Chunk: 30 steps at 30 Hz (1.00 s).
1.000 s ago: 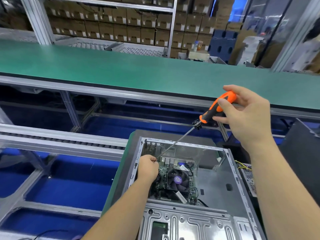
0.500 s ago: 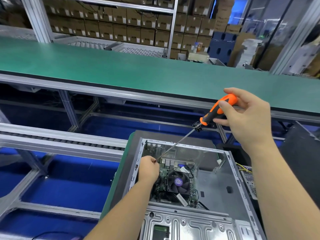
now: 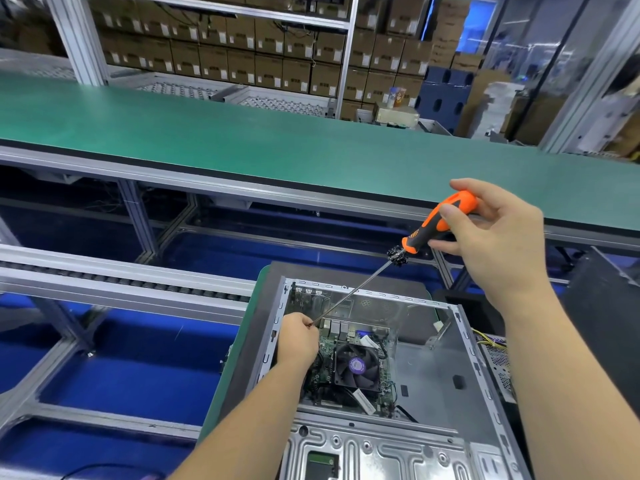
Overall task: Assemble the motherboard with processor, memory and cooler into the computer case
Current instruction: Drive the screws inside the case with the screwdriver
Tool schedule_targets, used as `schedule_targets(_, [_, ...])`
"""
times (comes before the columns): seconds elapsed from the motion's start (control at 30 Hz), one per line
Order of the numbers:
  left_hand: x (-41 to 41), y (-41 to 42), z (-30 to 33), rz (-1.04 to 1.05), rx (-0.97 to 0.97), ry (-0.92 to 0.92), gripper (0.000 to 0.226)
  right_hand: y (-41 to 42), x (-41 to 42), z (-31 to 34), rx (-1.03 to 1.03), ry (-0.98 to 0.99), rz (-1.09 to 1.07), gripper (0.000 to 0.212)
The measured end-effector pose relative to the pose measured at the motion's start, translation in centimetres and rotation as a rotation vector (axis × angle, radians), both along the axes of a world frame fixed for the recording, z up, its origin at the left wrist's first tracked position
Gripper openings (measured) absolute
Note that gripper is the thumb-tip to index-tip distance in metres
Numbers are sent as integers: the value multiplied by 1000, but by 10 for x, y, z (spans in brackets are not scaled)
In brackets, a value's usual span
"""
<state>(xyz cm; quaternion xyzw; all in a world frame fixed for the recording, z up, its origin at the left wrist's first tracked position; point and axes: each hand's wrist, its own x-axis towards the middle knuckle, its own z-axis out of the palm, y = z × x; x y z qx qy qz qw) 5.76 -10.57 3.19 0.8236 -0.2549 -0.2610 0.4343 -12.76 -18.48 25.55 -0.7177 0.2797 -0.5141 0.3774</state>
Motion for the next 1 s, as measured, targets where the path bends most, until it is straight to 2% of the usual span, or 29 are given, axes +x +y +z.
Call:
schedule_targets(0.17, [0, 0, 0, -7, 17, -32, 19, 2, 0, 0, -8, 23, -3, 29])
schedule_targets(0.33, [-1, 2, 1, -76, 146, -220, 25, 7, 3, 8, -72, 95, 38, 25])
schedule_targets(0.47, [-2, 2, 1, -105, 214, -325, 40, 13, 11, 13, -132, 150, 62, 27])
schedule_targets(0.77, [-3, 3, 3, -117, 239, -325, 39, 16, 17, 15, -125, 156, 212, 33])
schedule_targets(1.0, [-3, 3, 3, -104, 244, -352, 35, 14, 20, 16, -130, 132, 205, 33])
